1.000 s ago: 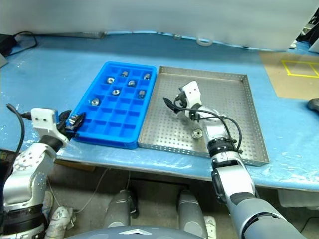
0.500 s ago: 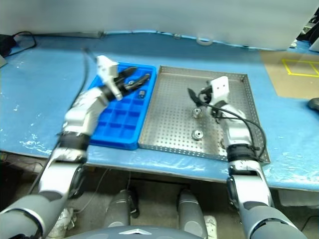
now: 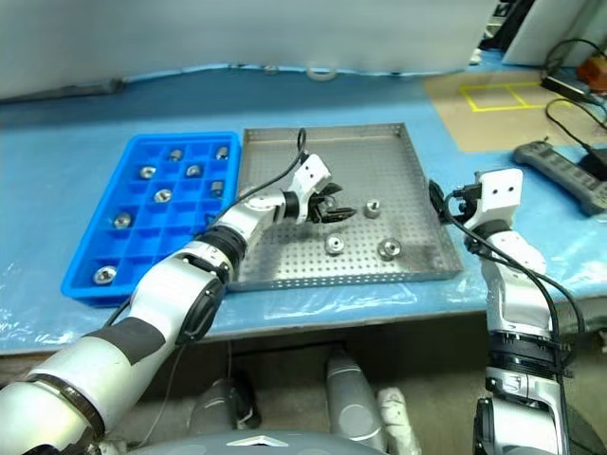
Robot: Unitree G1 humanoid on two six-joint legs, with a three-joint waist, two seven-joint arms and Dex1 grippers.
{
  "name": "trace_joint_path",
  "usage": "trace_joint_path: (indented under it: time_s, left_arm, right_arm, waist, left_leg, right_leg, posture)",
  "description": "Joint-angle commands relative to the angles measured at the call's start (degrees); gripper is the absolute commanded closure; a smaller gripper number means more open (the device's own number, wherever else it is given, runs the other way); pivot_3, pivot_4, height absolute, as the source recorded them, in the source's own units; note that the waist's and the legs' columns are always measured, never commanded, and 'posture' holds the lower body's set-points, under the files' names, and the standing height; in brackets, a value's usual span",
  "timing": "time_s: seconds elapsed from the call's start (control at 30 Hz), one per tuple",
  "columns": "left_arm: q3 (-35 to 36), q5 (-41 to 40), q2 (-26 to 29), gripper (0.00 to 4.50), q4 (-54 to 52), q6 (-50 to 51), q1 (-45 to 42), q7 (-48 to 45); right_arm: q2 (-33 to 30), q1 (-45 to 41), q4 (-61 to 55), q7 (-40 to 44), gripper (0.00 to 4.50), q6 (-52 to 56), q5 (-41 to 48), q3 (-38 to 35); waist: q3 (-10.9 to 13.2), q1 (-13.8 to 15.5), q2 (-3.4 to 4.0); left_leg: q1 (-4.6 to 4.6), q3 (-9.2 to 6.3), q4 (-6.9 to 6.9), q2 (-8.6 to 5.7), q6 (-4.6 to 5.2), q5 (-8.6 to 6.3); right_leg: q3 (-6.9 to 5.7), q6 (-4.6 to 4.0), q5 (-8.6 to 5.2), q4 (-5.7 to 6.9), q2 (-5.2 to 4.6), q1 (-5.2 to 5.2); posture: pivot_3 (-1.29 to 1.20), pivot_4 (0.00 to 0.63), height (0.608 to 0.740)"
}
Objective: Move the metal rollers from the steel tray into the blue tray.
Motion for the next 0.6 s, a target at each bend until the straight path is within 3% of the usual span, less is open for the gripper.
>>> trace_joint_path:
  time_s: [0.03,0.27,0.47,0.6]
  left_arm:
    - [-1.9,4.3,0.5,0.84,0.1,-1.4,-0.2,5.4]
    - [0.2,5.2,0.8,0.84,0.0,-1.1,0.0,12.4]
    - [4.3,3.3,2.9,0.84,-0.3,0.1,0.6,19.5]
    - [4.5,3.9,3.4,0.84,0.0,2.6,2.7,18.1]
  right_arm:
    - [-1.7,-1.1,-3.0,-0.3,0.0,0.5,1.2,-1.7]
    - [-1.3,-4.9,0.8,0.9,0.0,-0.4,0.4,1.1]
    - [-0.7,-6.3,3.3,1.4,0.0,-1.8,0.1,2.7]
    - [-0.8,-6.7,4.2,1.6,0.0,-2.4,0.2,2.8]
  waist:
    - [0.0,-1.5,0.0]
    - [0.0,-4.9,0.0]
    - [0.0,-5.2,0.0]
    - [0.0,-5.1,0.01]
  left_leg:
    - [-0.04,-0.03,0.04,-0.08,0.05,-0.03]
    - [-0.54,-0.19,0.77,-0.69,0.78,-0.49]
    - [-0.66,-0.18,0.84,-1.0,1.04,-0.64]
    - [-0.65,-0.2,0.82,-1.24,1.19,-0.73]
  right_leg:
    - [0.0,0.03,-0.01,0.0,-0.06,-0.01]
    - [-0.23,0.04,-0.01,-0.06,-0.86,0.08]
    - [-0.4,-0.22,0.14,-0.17,-1.27,0.21]
    - [-0.58,-0.12,0.08,-0.17,-1.63,0.35]
  posture:
    - [-0.81,0.15,0.74]
    - [-0.77,0.15,0.74]
    - [-0.74,0.15,0.74]
    - [-0.72,0.15,0.74]
